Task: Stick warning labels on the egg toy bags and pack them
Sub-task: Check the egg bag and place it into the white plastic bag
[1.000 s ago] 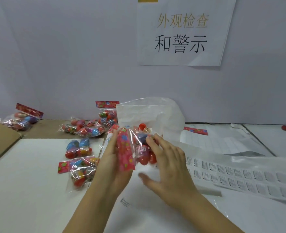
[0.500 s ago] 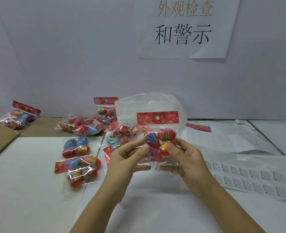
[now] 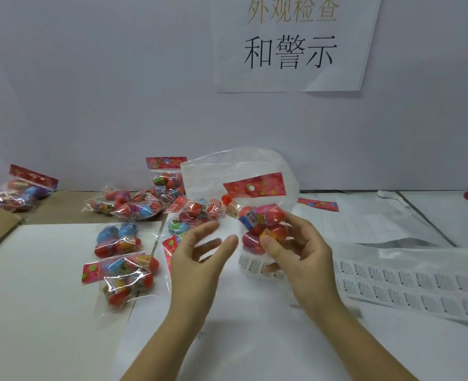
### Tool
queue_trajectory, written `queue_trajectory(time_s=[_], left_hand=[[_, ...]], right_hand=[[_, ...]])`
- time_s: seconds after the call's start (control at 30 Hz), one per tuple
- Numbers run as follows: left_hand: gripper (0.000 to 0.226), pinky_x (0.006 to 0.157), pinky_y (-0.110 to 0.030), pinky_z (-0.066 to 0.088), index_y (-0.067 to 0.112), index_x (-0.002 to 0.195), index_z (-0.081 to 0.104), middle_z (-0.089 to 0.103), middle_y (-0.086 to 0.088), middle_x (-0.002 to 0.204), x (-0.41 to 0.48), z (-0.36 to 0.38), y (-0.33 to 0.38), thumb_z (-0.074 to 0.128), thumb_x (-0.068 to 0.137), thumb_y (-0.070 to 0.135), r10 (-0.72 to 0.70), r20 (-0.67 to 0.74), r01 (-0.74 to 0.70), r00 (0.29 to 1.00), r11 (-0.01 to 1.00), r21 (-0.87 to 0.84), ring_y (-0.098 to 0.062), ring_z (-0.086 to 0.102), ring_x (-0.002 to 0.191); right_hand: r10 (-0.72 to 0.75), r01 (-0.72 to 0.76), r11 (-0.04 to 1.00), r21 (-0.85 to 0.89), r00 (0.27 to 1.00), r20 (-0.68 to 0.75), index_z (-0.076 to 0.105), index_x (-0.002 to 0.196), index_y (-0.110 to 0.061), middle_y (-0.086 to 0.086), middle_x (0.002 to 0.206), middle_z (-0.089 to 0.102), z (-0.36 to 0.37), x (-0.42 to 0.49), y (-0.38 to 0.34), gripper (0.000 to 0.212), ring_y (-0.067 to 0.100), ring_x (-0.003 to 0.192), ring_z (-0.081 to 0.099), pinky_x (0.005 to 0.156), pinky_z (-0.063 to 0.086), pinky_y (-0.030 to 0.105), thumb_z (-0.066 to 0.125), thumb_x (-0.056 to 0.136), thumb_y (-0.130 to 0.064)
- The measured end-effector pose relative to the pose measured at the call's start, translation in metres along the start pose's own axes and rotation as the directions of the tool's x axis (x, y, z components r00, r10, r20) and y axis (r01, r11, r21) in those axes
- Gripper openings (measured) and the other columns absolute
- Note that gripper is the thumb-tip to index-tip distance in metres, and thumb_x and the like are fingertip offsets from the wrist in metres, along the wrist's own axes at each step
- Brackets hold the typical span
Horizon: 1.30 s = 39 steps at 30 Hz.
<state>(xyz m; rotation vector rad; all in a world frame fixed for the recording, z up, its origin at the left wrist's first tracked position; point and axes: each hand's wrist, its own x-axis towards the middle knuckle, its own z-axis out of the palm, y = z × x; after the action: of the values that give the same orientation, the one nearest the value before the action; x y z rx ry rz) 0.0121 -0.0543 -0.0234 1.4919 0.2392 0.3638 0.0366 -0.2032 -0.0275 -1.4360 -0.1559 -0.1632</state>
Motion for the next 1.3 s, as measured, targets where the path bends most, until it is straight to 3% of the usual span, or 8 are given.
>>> queue_trajectory(time_s=[0.17, 0.3, 0.4, 0.53, 0.7, 0.83, 1.03, 1.3], left_hand=[[0.048, 0.089, -0.028, 0.055, 0.04, 0.115, 0.069, 0.071, 0.006, 0.118, -0.014, 0.01, -0.003, 0.077, 0.068, 0.039, 0.129, 0.318, -0.071, 0.939, 0.98, -0.188, -0.018, 0.065, 0.114], [0.04, 0.087, -0.032, 0.057, 0.032, 0.111, 0.072, 0.073, -0.003, 0.112, -0.011, 0.01, -0.001, 0.077, 0.071, 0.036, 0.068, 0.258, 0.01, 0.964, 0.957, -0.291, -0.025, 0.069, 0.106], [0.027, 0.079, -0.034, 0.061, 0.021, 0.101, 0.074, 0.075, -0.01, 0.1, -0.003, 0.003, 0.004, 0.079, 0.075, 0.021, -0.029, 0.176, 0.089, 0.984, 0.936, -0.341, -0.026, 0.073, 0.093], [0.035, 0.064, -0.028, 0.059, 0.011, 0.103, 0.068, 0.076, -0.01, 0.091, 0.002, -0.002, 0.009, 0.068, 0.069, 0.02, -0.104, 0.199, 0.181, 0.974, 0.889, -0.42, -0.023, 0.074, 0.083], [0.052, 0.062, -0.029, 0.059, 0.007, 0.109, 0.066, 0.074, -0.012, 0.092, 0.001, -0.003, 0.015, 0.07, 0.061, 0.026, -0.099, 0.228, 0.194, 0.969, 0.876, -0.441, -0.023, 0.072, 0.079], [0.048, 0.064, -0.029, 0.06, 0.004, 0.113, 0.065, 0.073, -0.014, 0.095, 0.002, -0.005, 0.013, 0.067, 0.067, 0.021, -0.098, 0.243, 0.196, 0.965, 0.885, -0.422, -0.026, 0.072, 0.084], [0.031, 0.064, -0.027, 0.058, 0.008, 0.101, 0.068, 0.075, -0.014, 0.091, 0.0, -0.003, 0.011, 0.068, 0.072, 0.018, -0.084, 0.266, 0.173, 0.96, 0.927, -0.332, -0.027, 0.073, 0.085], [0.027, 0.065, -0.026, 0.057, 0.011, 0.099, 0.069, 0.075, -0.01, 0.09, -0.002, -0.001, 0.011, 0.074, 0.072, 0.01, -0.093, 0.289, 0.179, 0.953, 0.941, -0.286, -0.023, 0.073, 0.084]], right_hand=[[-0.378, 0.379, 0.815, -0.438, 0.921, 0.093, 0.056, 0.129, -0.04, -0.016, 0.113, 0.057, 0.004, -0.014, 0.005, 0.055, 0.009, 0.103, 0.059, 0.074, 0.053, 0.018, 0.073, 0.076, -0.041], [-0.526, 0.621, 0.539, -0.569, 0.776, 0.349, 0.052, 0.137, -0.017, -0.003, 0.127, 0.053, 0.006, -0.017, 0.005, 0.066, 0.013, 0.112, 0.051, 0.096, 0.044, 0.02, 0.066, 0.077, -0.04], [-0.486, 0.618, 0.636, -0.462, 0.786, 0.383, 0.051, 0.137, -0.02, -0.009, 0.132, 0.054, 0.004, -0.017, 0.004, 0.061, 0.01, 0.118, 0.05, 0.101, 0.041, 0.024, 0.065, 0.079, -0.034], [-0.39, 0.414, 0.839, -0.353, 0.91, 0.142, 0.05, 0.124, -0.041, -0.017, 0.12, 0.056, 0.001, -0.013, 0.002, 0.045, 0.004, 0.106, 0.054, 0.088, 0.041, 0.012, 0.058, 0.081, -0.038], [-0.181, 0.187, 0.963, -0.194, 0.982, 0.046, 0.056, 0.116, -0.043, -0.022, 0.111, 0.063, -0.006, -0.002, -0.001, 0.042, 0.005, 0.097, 0.06, 0.082, 0.051, 0.025, 0.057, 0.074, -0.05], [-0.108, 0.135, 0.972, -0.194, 0.984, 0.144, 0.066, 0.105, -0.047, -0.018, 0.098, 0.068, -0.005, -0.003, -0.004, 0.034, 0.003, 0.089, 0.063, 0.072, 0.052, 0.024, 0.061, 0.072, -0.056], [-0.116, 0.128, 0.964, -0.231, 0.991, 0.063, 0.065, 0.092, -0.043, -0.016, 0.089, 0.068, -0.002, -0.005, -0.005, 0.028, 0.003, 0.078, 0.061, 0.064, 0.045, 0.012, 0.071, 0.068, -0.057], [-0.138, 0.149, 0.969, -0.198, 0.988, 0.072, 0.069, 0.082, -0.033, -0.006, 0.078, 0.07, -0.003, -0.003, -0.01, 0.016, 0.016, 0.071, 0.064, 0.063, 0.049, 0.018, 0.069, 0.073, -0.046]])
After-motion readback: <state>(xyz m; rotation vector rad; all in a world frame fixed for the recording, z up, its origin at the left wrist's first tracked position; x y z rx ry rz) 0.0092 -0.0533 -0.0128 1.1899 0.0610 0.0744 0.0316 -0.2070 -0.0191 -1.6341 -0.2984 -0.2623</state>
